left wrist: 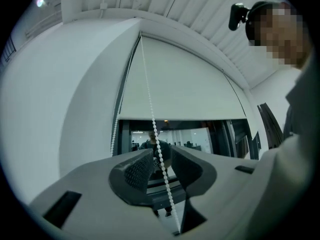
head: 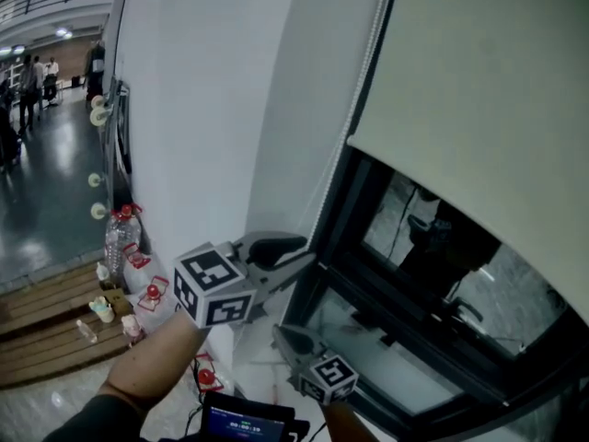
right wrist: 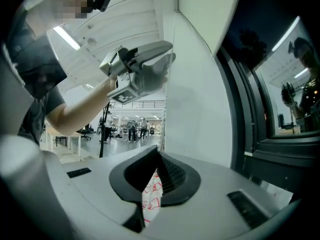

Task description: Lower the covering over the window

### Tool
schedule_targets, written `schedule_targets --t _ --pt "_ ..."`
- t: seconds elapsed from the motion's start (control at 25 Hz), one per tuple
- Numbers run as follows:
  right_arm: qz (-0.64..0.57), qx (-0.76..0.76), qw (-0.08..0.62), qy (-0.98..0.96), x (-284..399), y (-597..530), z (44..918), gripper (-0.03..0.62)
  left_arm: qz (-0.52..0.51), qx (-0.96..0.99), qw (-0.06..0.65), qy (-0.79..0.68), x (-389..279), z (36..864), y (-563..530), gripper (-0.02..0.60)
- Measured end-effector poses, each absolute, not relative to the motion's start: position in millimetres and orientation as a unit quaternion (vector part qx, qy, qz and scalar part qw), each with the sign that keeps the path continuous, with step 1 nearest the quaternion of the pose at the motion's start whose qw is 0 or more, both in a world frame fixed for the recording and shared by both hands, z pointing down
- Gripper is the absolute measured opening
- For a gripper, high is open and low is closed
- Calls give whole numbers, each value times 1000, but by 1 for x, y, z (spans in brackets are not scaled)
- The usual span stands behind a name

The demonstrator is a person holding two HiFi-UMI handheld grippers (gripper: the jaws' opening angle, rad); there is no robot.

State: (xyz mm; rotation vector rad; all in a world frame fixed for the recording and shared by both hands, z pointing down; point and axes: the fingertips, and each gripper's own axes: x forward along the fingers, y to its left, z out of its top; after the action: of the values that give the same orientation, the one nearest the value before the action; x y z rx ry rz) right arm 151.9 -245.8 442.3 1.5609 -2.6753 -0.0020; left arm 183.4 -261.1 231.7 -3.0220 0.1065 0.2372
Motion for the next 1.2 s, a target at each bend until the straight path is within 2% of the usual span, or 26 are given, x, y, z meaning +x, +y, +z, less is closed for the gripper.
schedule_targets --t 0.16,0.2,0.24,0.48,0.68,0.96,1.2 --pt "-3 501 16 -866 148 -247 442 3 90 -994 55 35 191 210 -264 105" --pt "-2 502 13 -865 147 -246 442 3 93 -994 50 33 192 207 -264 33" --pt "0 503 11 -864 147 -245 441 3 93 -994 45 30 192 206 -264 25" --pt "16 502 5 -865 151 -242 442 3 111 -993 25 -3 188 204 -257 12" --pt "20 512 -1 -859 160 -242 442 5 110 -993 49 10 181 203 -257 9" --pt "24 500 -16 -866 162 -240 442 8 131 -991 12 -10 177 207 -265 8" --pt "32 485 -4 -874 164 -235 454 31 125 -991 39 -5 175 208 -264 8"
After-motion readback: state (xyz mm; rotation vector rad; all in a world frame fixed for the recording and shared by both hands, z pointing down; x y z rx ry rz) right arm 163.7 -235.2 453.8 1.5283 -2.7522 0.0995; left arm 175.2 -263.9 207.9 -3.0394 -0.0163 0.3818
